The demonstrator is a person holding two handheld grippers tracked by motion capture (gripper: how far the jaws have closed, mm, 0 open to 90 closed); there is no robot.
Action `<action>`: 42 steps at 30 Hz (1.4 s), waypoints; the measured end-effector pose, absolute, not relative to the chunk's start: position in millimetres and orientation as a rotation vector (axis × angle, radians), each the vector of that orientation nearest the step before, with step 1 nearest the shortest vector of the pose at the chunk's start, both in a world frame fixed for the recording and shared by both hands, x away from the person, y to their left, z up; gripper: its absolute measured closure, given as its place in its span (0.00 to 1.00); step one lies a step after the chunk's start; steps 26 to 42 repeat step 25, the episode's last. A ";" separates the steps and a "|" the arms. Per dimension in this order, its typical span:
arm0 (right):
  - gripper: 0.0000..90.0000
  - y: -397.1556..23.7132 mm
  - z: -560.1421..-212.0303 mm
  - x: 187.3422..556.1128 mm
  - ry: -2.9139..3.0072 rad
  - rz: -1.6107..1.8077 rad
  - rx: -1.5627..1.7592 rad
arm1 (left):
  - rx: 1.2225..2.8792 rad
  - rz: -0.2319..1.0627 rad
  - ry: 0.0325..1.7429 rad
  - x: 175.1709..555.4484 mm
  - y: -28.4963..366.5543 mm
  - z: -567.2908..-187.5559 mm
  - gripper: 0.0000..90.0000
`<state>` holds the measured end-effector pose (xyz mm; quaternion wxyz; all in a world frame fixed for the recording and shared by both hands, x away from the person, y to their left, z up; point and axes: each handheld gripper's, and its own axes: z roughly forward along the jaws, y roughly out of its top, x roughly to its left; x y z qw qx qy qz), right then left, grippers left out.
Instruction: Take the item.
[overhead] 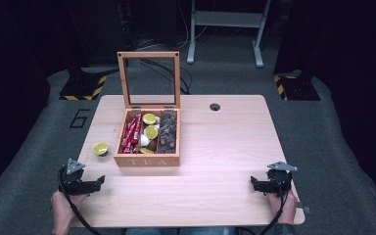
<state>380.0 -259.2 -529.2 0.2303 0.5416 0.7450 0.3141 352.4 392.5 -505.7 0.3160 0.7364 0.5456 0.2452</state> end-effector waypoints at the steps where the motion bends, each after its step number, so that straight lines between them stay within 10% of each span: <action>1: 0.02 -259.2 -529.2 380.0 2.049 0.864 1.490 | 1.953 0.633 1.439 351.7 392.6 -508.6 0.04; 42: 0.02 -259.5 -529.6 379.8 2.045 0.873 1.485 | 1.946 0.615 1.435 349.4 388.4 -532.9 0.00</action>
